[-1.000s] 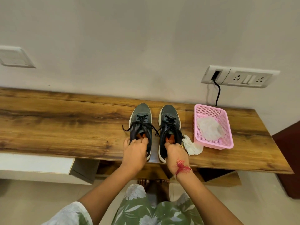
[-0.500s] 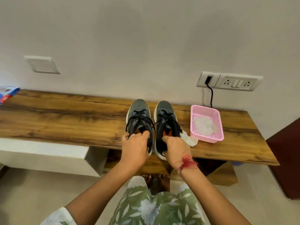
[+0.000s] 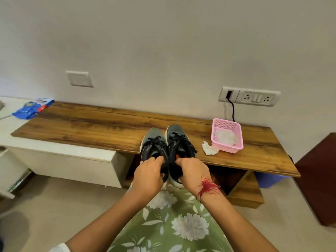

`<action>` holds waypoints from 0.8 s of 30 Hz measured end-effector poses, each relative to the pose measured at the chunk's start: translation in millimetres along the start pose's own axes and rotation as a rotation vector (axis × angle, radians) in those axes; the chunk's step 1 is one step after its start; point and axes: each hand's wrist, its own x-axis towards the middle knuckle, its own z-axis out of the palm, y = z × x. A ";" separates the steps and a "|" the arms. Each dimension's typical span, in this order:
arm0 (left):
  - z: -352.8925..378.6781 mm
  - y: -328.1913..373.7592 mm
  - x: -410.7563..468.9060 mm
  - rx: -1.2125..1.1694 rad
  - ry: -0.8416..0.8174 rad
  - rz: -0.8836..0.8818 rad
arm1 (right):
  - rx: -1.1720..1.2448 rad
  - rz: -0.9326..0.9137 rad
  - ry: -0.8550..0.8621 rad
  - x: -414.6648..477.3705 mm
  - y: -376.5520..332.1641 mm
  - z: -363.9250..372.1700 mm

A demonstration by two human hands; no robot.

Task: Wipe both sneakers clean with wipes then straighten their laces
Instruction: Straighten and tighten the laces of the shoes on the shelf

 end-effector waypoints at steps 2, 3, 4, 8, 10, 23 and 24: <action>1.6 -3.1 -10.4 -0.002 -0.006 -0.012 | 0.012 -0.007 -0.032 -8.9 -1.9 2.6; 3.2 -4.7 -13.9 -0.002 -0.012 -0.020 | 0.013 -0.014 -0.051 -12.1 -3.4 3.6; 5.1 -7.4 -16.4 -0.001 -0.016 -0.029 | 0.012 -0.020 -0.071 -13.9 -5.5 5.4; 11.4 -22.3 -21.4 0.032 -0.055 -0.048 | 0.034 -0.015 -0.162 -9.9 -14.6 17.8; 13.9 -36.1 -20.5 0.052 -0.076 -0.058 | 0.048 -0.006 -0.224 -0.9 -19.9 26.0; 55.9 -107.9 33.4 0.082 -0.268 -0.092 | 0.052 -0.021 -0.519 89.5 -35.4 86.9; 63.1 -116.5 43.2 0.083 -0.284 -0.091 | 0.060 -0.024 -0.524 99.3 -34.3 98.7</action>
